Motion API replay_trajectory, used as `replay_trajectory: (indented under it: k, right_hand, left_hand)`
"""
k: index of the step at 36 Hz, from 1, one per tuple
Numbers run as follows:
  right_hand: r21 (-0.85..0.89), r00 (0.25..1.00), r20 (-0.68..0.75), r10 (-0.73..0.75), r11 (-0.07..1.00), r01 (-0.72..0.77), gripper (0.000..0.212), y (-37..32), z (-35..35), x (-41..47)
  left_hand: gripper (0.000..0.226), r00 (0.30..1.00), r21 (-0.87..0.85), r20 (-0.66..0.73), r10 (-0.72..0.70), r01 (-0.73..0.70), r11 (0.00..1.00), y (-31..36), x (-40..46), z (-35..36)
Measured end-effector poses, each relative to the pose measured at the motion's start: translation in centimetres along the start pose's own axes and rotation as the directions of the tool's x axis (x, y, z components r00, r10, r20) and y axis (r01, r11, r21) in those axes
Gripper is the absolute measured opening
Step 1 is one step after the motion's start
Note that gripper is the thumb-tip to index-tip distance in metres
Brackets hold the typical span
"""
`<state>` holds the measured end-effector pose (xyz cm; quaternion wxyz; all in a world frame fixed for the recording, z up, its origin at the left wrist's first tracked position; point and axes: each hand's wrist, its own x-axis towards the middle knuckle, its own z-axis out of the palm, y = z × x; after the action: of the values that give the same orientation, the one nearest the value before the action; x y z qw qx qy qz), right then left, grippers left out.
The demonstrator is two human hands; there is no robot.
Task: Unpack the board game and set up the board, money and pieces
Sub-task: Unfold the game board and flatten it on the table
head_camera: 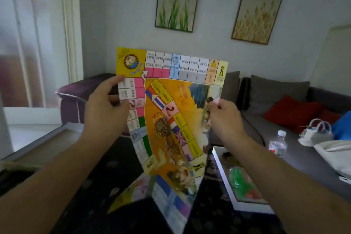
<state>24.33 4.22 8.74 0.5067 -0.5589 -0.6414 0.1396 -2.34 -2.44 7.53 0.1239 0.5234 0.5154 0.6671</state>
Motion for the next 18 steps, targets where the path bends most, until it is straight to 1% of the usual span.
replay_trajectory:
  k: [3,5,7,8,9,10,11,12,14,16,18]
  right_hand:
    - [-0.047,0.999,-0.036,-0.019,0.999,0.017,0.039,-0.7,-0.5,1.8]
    - [-0.066,1.0,0.0,-0.024,0.998,0.024,0.038,-1.1,-0.7,2.7]
    - [-0.074,0.998,0.038,-0.044,0.996,0.047,0.037,-1.5,-0.7,3.4]
    - [-0.068,0.997,0.053,-0.05,0.996,0.054,0.037,-1.7,-0.6,3.6]
    - [-0.065,0.996,0.072,-0.048,0.996,0.053,0.036,-1.9,-0.4,3.6]
    - [-0.061,0.995,0.096,-0.027,0.998,0.033,0.037,-1.9,-0.1,3.7]
    - [-0.059,0.993,0.114,-0.012,0.998,0.019,0.037,-1.7,0.4,3.7]
    - [-0.073,0.99,0.138,0.018,0.997,-0.008,0.037,-1.3,1.0,3.6]
    - [-0.09,0.983,0.161,0.084,0.993,-0.07,0.038,-0.9,2.0,3.0]
    - [-0.029,0.977,0.155,0.147,0.989,-0.144,0.039,0.4,3.4,2.7]
    - [-0.027,0.957,0.18,0.227,0.974,-0.226,0.033,2.3,5.1,2.7]
  left_hand:
    - [0.055,0.999,-0.016,-0.053,-0.013,0.012,1.0,-0.8,0.6,-2.2]
    - [0.051,0.997,-0.051,-0.07,-0.021,0.017,0.999,-1.2,0.5,-3.3]
    - [0.046,0.992,-0.098,-0.071,-0.105,0.098,0.99,-1.9,0.4,-4.0]
    - [0.041,0.985,-0.131,-0.03,-0.172,0.167,0.977,-2.5,0.4,-4.3]
    - [0.033,0.966,-0.174,0.058,-0.252,0.258,0.95,-3.0,0.3,-4.5]
    - [0.026,0.927,-0.208,0.168,-0.336,0.367,0.907,-3.6,0.1,-4.6]
    - [0.024,0.871,-0.221,0.269,-0.411,0.471,0.854,-4.2,-0.2,-4.6]
    - [0.023,0.818,-0.203,0.338,-0.465,0.546,0.813,-5.0,-0.8,-4.5]
    - [0.022,0.765,-0.12,0.379,-0.52,0.598,0.793,-6.2,-2.0,-4.2]
    - [0.021,0.717,-0.056,0.402,-0.57,0.64,0.766,-7.8,-3.2,-3.7]
    - [0.022,0.64,0.017,0.461,-0.614,0.686,0.728,-9.5,-4.4,-3.1]
